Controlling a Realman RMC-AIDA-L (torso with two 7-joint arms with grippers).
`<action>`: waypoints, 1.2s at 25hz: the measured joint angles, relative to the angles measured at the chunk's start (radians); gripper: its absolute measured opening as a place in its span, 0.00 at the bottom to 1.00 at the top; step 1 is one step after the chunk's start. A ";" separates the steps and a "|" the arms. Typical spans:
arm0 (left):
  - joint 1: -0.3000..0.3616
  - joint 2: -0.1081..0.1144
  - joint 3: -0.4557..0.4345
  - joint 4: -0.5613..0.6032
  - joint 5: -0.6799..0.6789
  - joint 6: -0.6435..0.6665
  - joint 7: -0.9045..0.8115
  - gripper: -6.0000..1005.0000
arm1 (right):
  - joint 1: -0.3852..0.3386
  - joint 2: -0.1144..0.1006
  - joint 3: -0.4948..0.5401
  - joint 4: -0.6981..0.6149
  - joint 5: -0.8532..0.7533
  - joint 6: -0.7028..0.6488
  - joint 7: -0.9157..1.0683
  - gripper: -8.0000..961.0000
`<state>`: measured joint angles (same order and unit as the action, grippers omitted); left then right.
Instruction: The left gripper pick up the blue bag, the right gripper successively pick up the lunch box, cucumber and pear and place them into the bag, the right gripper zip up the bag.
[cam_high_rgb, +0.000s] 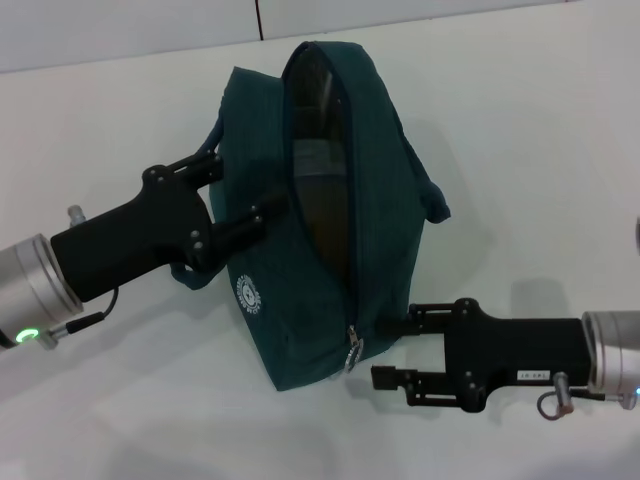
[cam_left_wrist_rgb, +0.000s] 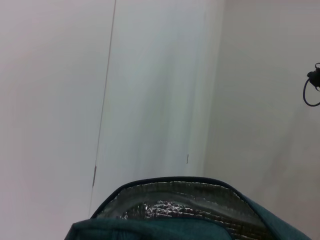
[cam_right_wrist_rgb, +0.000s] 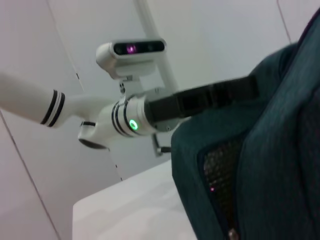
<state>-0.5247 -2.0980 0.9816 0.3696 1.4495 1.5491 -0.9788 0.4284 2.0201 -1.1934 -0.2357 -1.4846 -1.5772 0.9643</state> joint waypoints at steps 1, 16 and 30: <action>0.000 0.000 0.000 0.000 0.000 0.000 0.000 0.62 | 0.004 0.001 -0.011 0.001 0.003 0.006 0.004 0.58; -0.013 -0.001 0.000 -0.023 -0.002 -0.001 0.021 0.62 | 0.072 0.008 -0.116 0.002 0.102 0.094 0.100 0.57; -0.024 -0.001 0.000 -0.036 -0.002 -0.001 0.033 0.62 | 0.105 0.008 -0.451 -0.037 0.332 0.162 0.174 0.55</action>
<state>-0.5489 -2.0994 0.9815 0.3333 1.4478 1.5478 -0.9459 0.5335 2.0278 -1.6447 -0.2731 -1.1529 -1.4149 1.1381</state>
